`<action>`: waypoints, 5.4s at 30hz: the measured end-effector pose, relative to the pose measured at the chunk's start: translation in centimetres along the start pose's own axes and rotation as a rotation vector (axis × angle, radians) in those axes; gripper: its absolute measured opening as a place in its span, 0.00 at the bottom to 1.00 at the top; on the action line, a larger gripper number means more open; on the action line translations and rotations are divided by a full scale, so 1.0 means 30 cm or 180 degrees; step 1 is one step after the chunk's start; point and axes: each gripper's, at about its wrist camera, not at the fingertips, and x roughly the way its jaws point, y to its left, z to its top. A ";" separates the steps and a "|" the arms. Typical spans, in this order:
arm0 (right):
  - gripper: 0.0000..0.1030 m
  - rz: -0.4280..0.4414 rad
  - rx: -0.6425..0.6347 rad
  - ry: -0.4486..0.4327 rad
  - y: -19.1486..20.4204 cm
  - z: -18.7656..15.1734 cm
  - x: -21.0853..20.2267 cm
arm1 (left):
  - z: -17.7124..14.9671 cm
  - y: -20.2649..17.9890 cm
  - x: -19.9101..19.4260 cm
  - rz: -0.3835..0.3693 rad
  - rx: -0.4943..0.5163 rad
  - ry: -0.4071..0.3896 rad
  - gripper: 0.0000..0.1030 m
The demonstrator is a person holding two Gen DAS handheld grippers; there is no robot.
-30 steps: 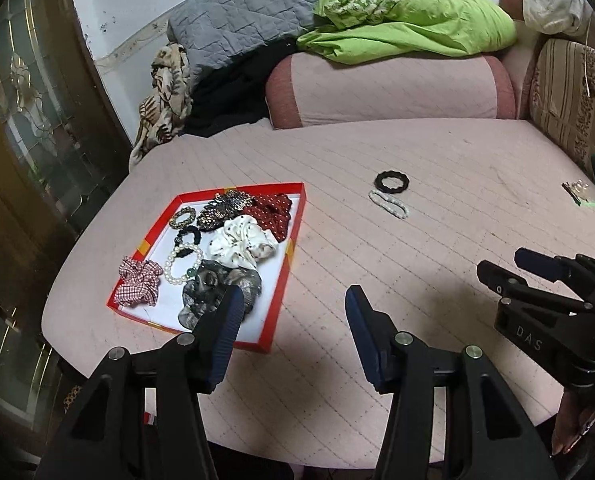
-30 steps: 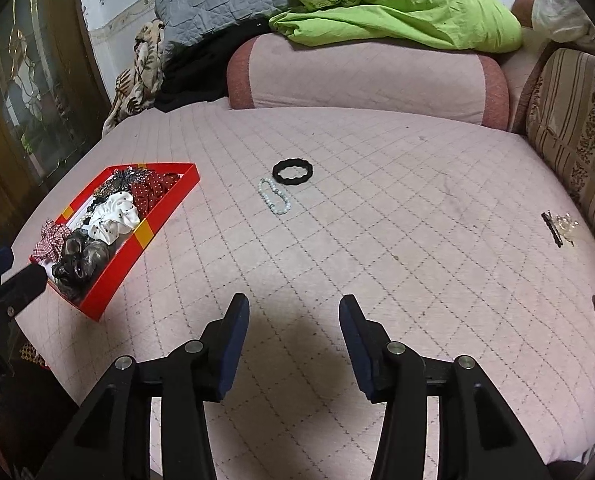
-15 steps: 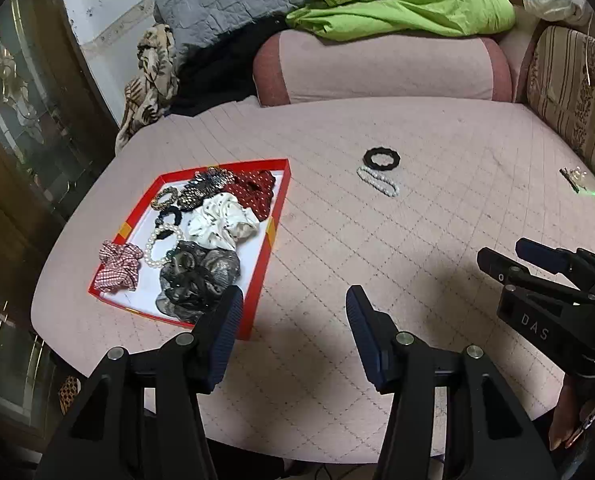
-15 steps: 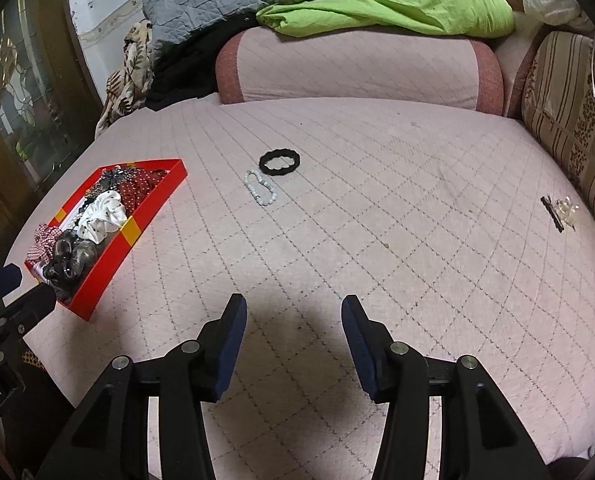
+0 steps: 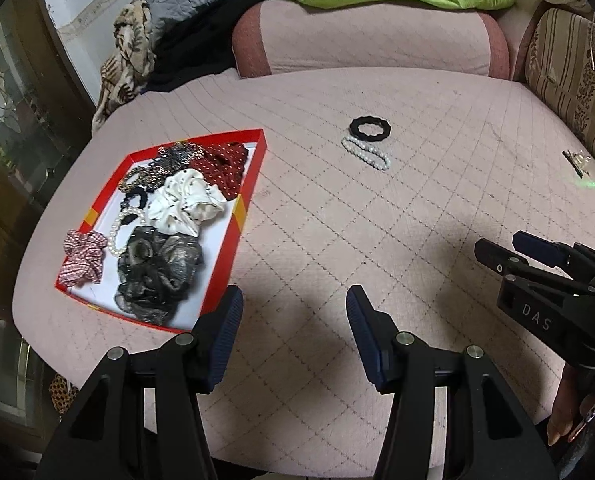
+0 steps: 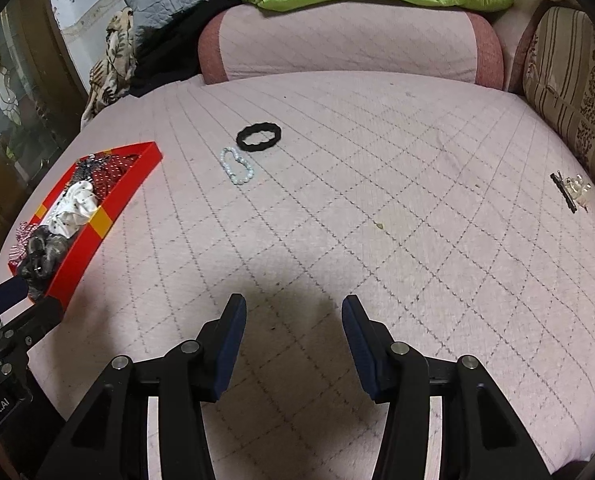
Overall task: Organize jewelry
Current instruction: 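Move both open tools back toward the black hair tie and blue bracelet, then grasp the black hair tie with right tool while left tool grasps pale blue bead bracelet, then carry hair tie and bead bracelet into the tray and open both tools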
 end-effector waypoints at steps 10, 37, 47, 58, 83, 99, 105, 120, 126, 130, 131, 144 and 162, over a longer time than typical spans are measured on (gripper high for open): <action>0.52 0.0035 -0.0140 -0.0138 -0.004 0.158 0.088 | 0.019 -0.003 0.090 -0.0170 -0.0037 0.0030 0.51; 0.07 -0.0361 -0.0292 0.0349 -0.082 0.368 0.317 | 0.182 0.064 0.187 -0.0722 -0.0340 0.0076 0.51; 0.08 -0.0153 0.0006 0.0238 -0.257 0.185 0.141 | 0.433 -0.086 0.460 -0.1031 -0.0415 0.0384 0.47; 0.09 0.0010 0.0027 0.0182 -0.262 0.199 0.166 | 0.470 -0.121 0.591 -0.0750 -0.0353 0.0379 0.13; 0.07 0.0258 0.0110 -0.0304 -0.212 0.183 0.091 | 0.428 -0.140 0.322 -0.0764 -0.0045 -0.0001 0.05; 0.07 0.0377 -0.0064 -0.0571 -0.069 0.089 -0.098 | 0.212 -0.033 -0.070 -0.0725 -0.0108 -0.0465 0.05; 0.07 0.0384 -0.0081 -0.0622 -0.030 0.019 -0.167 | 0.150 -0.008 -0.150 -0.0673 -0.0093 -0.0575 0.05; 0.07 0.0481 -0.0214 -0.0594 0.100 -0.090 -0.266 | 0.118 0.096 -0.251 -0.0527 -0.0270 -0.0739 0.05; 0.07 0.0499 -0.0371 -0.0594 0.168 -0.094 -0.293 | 0.111 0.168 -0.254 -0.0381 -0.0383 -0.0761 0.05; 0.07 0.0587 -0.0430 -0.0592 0.206 -0.068 -0.315 | 0.120 0.291 -0.258 -0.0599 -0.0660 -0.0742 0.05; 0.07 0.0604 -0.0445 -0.0589 0.214 -0.063 -0.318 | 0.121 0.331 -0.258 -0.0679 -0.0754 -0.0729 0.05; 0.07 0.0943 -0.0786 -0.0420 0.454 0.028 -0.270 | 0.069 0.603 -0.231 -0.0268 -0.1174 -0.0753 0.05; 0.07 0.0980 -0.1139 -0.0290 0.828 0.271 -0.028 | 0.041 0.795 0.088 0.0138 -0.1436 -0.0360 0.05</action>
